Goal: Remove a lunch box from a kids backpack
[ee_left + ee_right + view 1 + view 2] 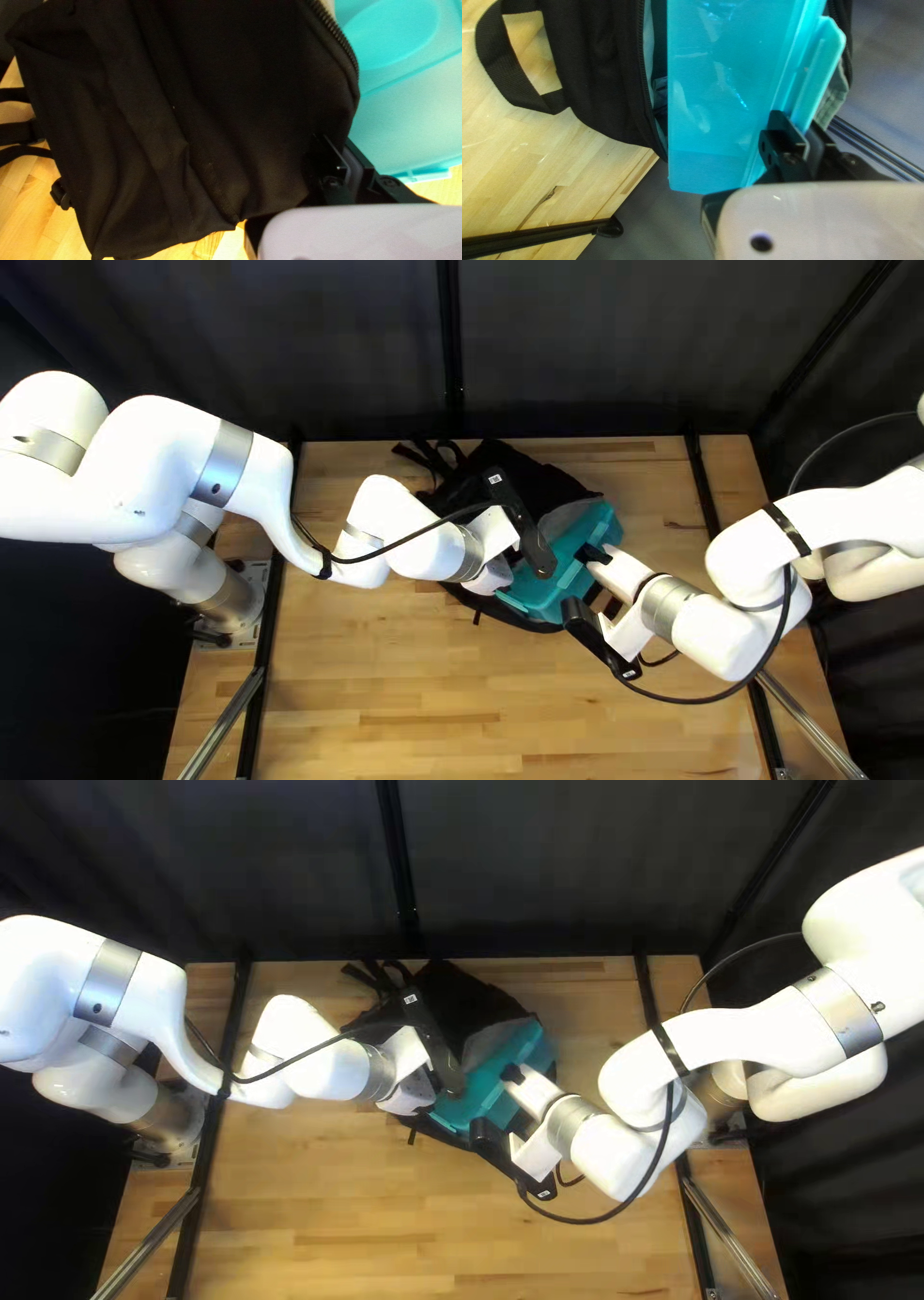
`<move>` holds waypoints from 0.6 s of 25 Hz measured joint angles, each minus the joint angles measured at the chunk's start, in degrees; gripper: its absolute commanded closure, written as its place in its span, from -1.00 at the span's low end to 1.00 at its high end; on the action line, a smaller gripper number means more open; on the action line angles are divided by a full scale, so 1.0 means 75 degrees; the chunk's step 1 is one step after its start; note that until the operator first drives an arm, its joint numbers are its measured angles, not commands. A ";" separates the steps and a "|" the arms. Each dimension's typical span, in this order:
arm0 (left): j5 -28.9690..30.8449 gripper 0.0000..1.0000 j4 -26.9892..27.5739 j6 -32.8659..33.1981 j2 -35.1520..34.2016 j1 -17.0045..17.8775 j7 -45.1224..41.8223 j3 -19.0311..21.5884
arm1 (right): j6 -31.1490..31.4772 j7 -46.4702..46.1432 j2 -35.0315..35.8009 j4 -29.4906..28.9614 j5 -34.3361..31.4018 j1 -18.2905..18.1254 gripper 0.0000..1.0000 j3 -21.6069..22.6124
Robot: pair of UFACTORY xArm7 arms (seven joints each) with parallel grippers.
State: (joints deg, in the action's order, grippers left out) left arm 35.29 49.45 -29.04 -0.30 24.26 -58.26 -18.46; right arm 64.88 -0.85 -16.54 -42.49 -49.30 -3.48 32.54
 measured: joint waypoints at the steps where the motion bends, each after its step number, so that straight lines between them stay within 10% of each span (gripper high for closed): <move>1: 0.0000 1.00 -0.0001 0.0000 0.0000 0.0000 0.0000 0.0000 | 0.0053 -0.0014 -0.0016 -0.0020 0.0018 0.0017 1.00 0.0022; 15: -0.0031 1.00 -0.0020 0.0012 0.0004 -0.0008 0.0002 -0.0011 | 0.0675 -0.0113 -0.0413 -0.0044 0.0381 0.0306 1.00 0.0293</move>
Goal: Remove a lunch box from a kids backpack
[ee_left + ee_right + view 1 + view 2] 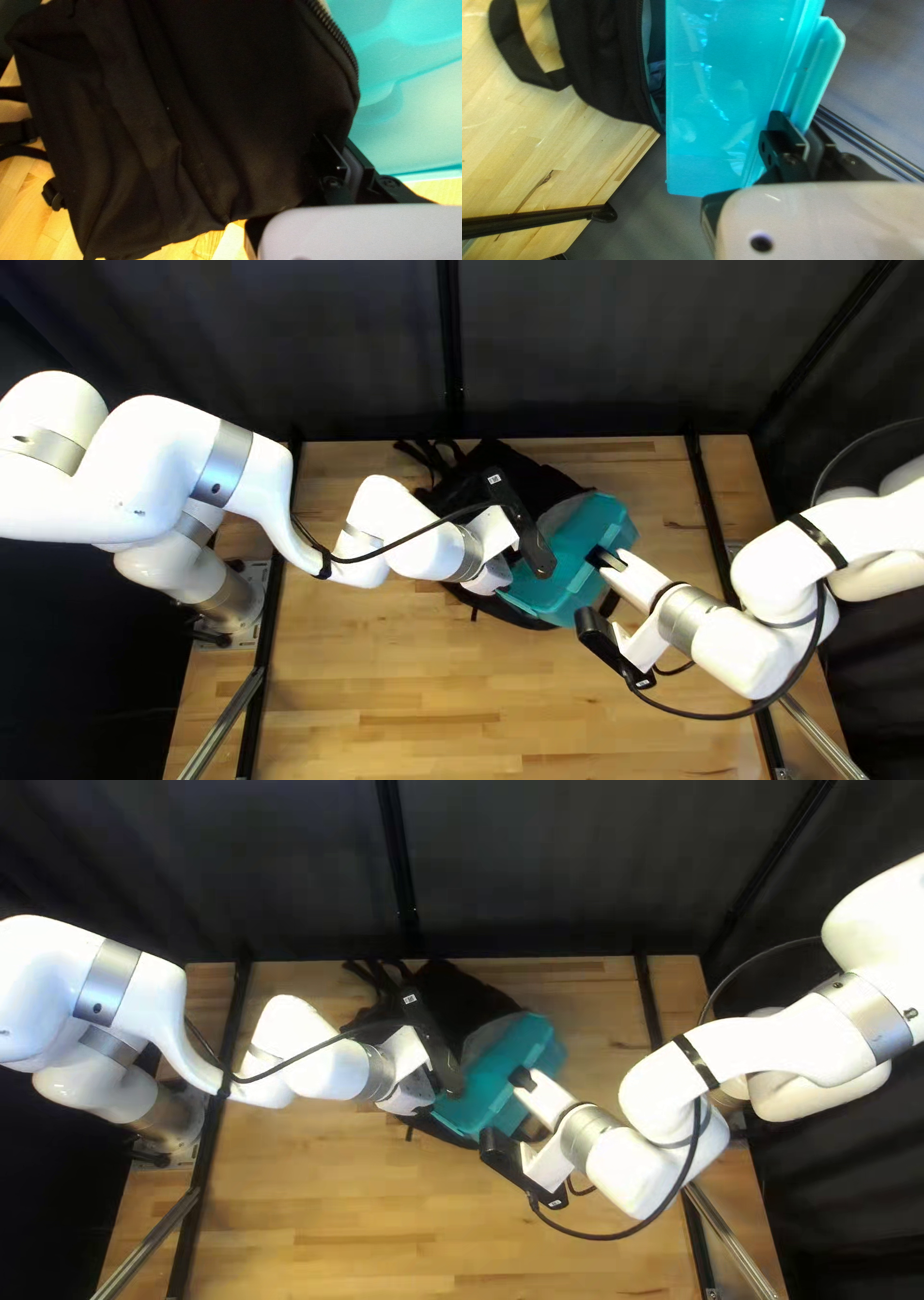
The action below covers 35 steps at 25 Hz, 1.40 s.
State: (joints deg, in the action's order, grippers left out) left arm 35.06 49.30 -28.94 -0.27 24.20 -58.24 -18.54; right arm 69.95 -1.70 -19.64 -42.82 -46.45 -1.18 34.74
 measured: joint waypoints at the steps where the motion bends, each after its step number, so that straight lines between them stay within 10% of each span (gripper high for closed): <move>1: 0.0000 1.00 -0.0003 -0.0002 0.0000 -0.0001 0.0000 -0.0001 | 0.0070 -0.0008 -0.0062 0.0013 0.0058 0.0041 1.00 0.0027; 20: -0.0033 1.00 -0.0937 -0.1202 -0.1652 0.0050 0.0319 0.0071 | 0.1553 0.0112 -0.1043 0.0226 0.1230 0.0712 1.00 0.0546; 35: -0.0101 1.00 -0.1939 -0.2338 -0.3333 0.0115 0.0392 0.0381 | 0.1087 -0.0301 -0.2674 0.1796 0.1572 0.0968 1.00 -0.0752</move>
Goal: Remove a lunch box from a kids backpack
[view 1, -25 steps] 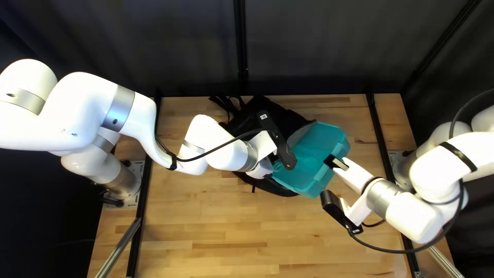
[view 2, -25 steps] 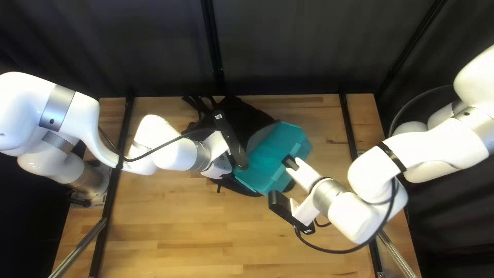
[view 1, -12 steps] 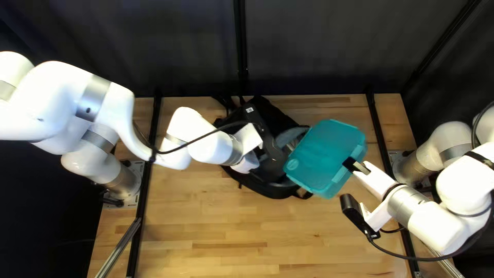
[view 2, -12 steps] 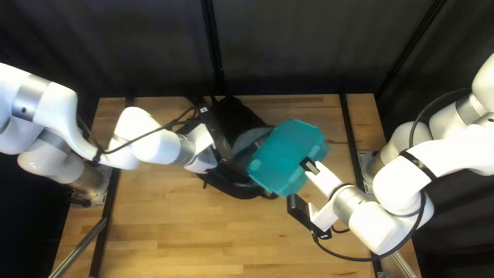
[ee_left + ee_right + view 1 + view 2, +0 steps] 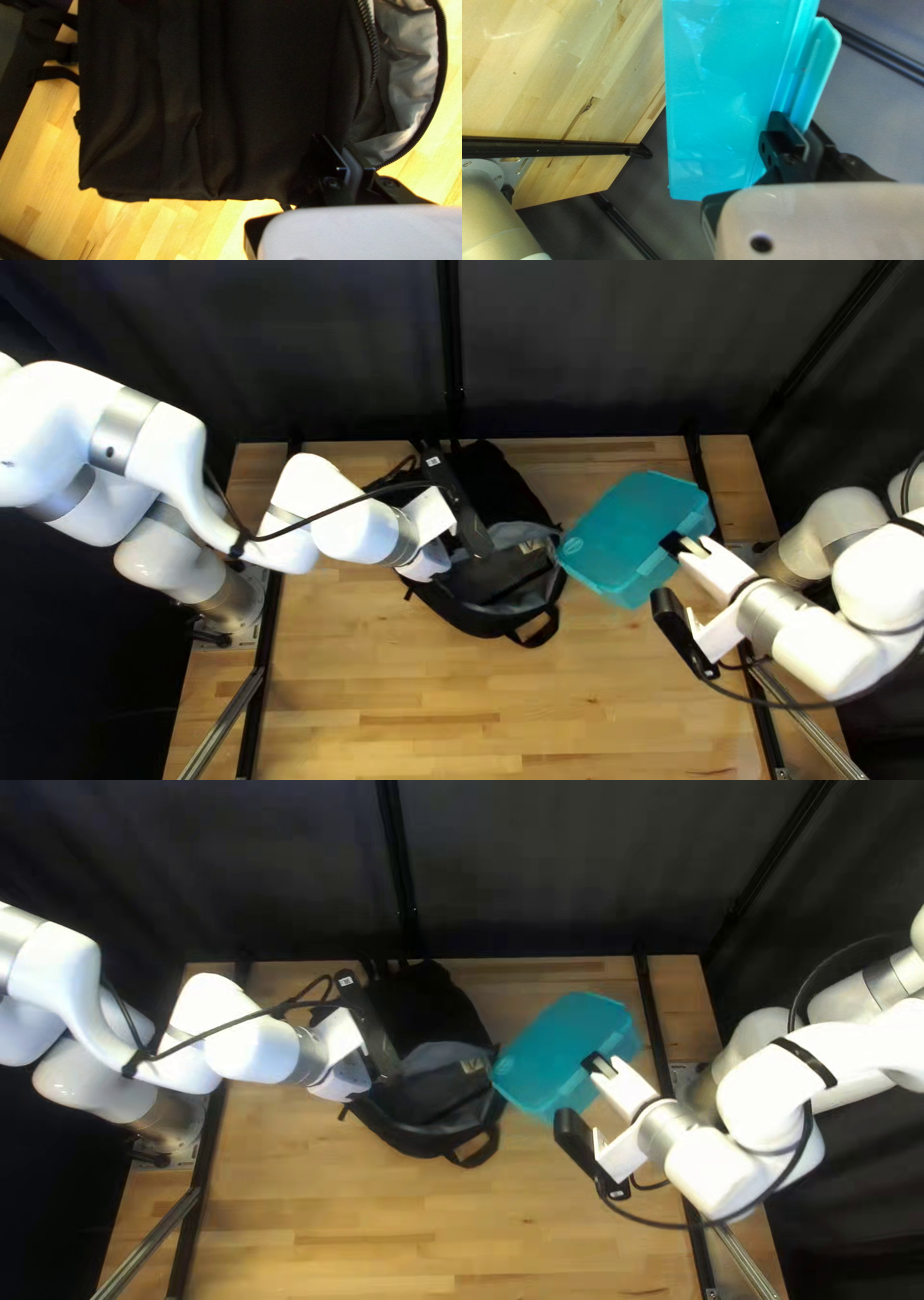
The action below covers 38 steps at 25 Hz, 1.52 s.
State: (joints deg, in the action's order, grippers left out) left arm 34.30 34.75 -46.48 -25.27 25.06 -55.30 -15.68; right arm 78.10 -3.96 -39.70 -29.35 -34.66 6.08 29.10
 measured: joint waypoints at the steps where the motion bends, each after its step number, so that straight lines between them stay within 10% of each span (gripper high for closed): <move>1: -0.0029 1.00 -0.0063 -0.0038 -0.0109 0.0015 0.0047 -0.0001 | -0.0090 -0.0048 -0.0107 0.0131 -0.0023 -0.0020 1.00 -0.0159; 17: -0.0683 1.00 -0.0762 -0.0387 -0.1522 0.0450 0.1777 -0.0673 | -0.1619 -0.0257 -0.0038 0.0990 -0.1279 -0.1482 1.00 -0.2262; 38: -0.0596 1.00 -0.0795 -0.0112 -0.1499 0.0557 0.2331 -0.0932 | -0.2435 0.0810 0.0651 0.1202 -0.2179 -0.2132 1.00 -0.2458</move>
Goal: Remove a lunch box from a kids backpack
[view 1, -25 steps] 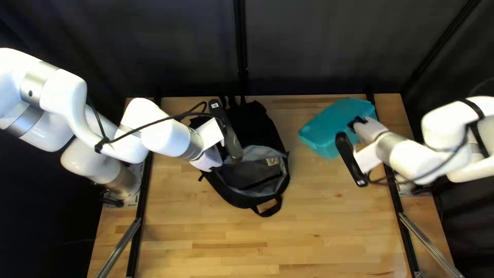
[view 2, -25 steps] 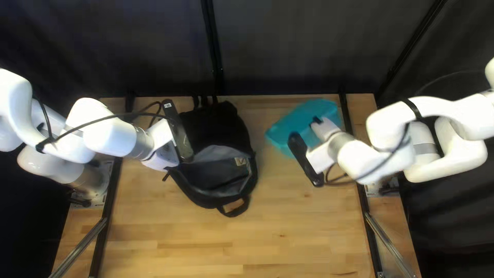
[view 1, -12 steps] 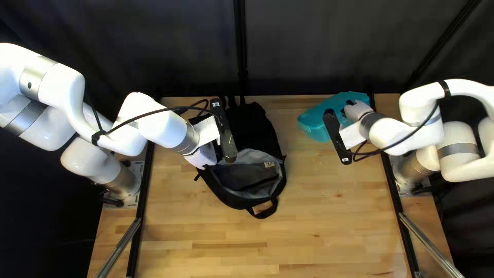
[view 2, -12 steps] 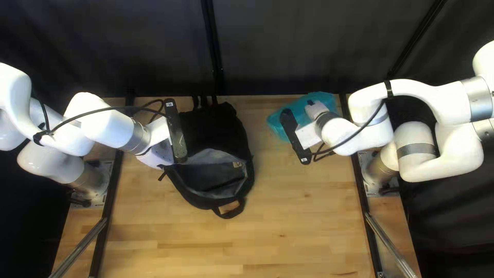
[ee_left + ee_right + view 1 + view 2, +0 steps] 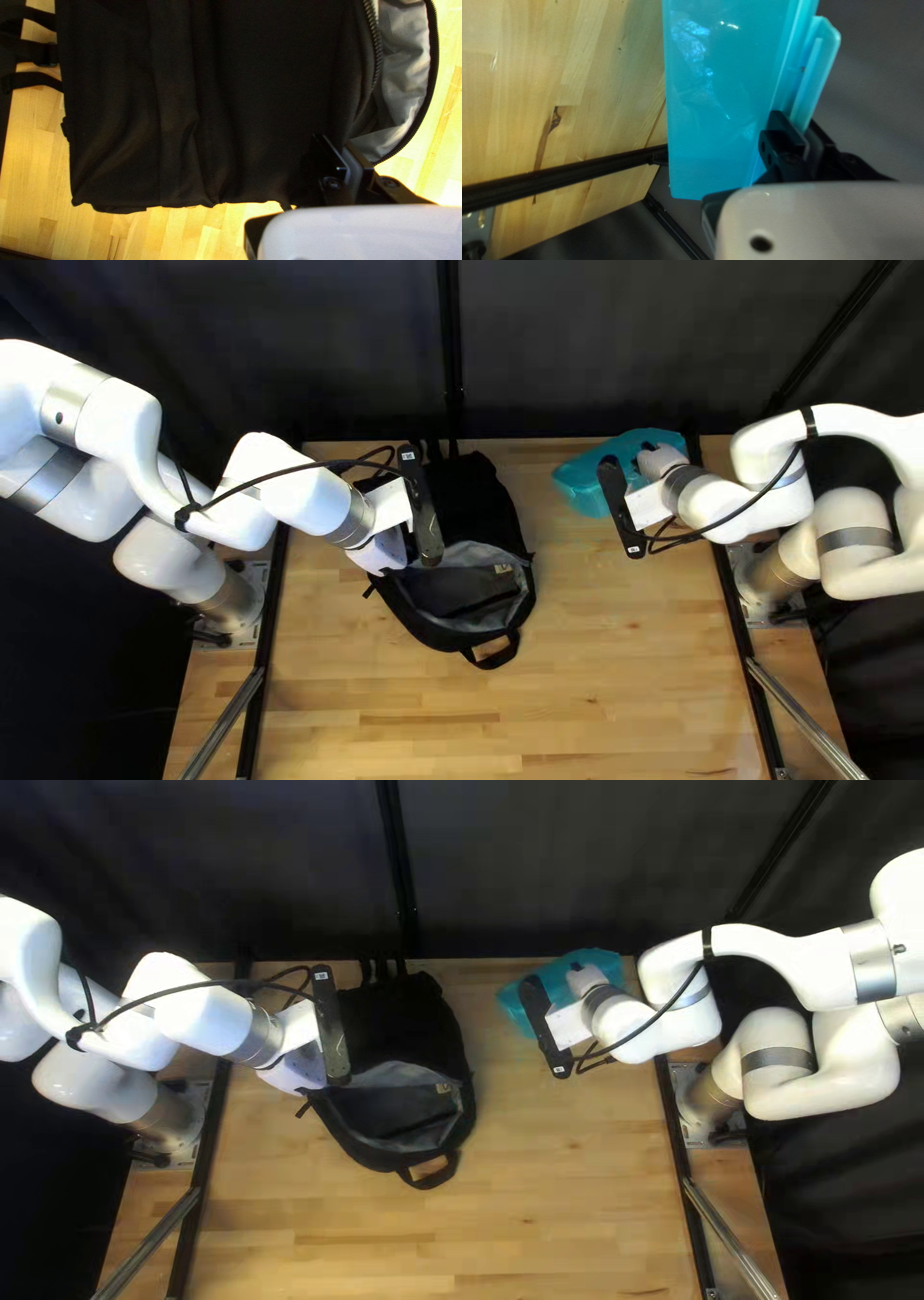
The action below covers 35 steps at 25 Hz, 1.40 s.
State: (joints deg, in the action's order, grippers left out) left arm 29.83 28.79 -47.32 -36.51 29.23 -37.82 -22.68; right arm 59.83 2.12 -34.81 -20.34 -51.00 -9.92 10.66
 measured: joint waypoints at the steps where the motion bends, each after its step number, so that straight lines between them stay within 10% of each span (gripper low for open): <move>1: 0.0003 1.00 0.0003 0.0006 0.0007 0.0001 0.0001 -0.0001 | 0.0002 0.0040 0.0001 0.0015 0.0006 0.0016 1.00 0.0031; 35: 0.0104 1.00 0.0211 0.0175 0.0282 0.0013 0.0032 -0.0031 | 0.0231 0.2580 0.1283 0.0276 0.0892 0.0946 1.00 0.1961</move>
State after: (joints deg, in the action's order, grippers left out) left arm 30.61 30.38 -46.01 -34.39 29.33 -37.58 -22.91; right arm 61.56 21.47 -25.18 -18.27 -44.31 -2.82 25.37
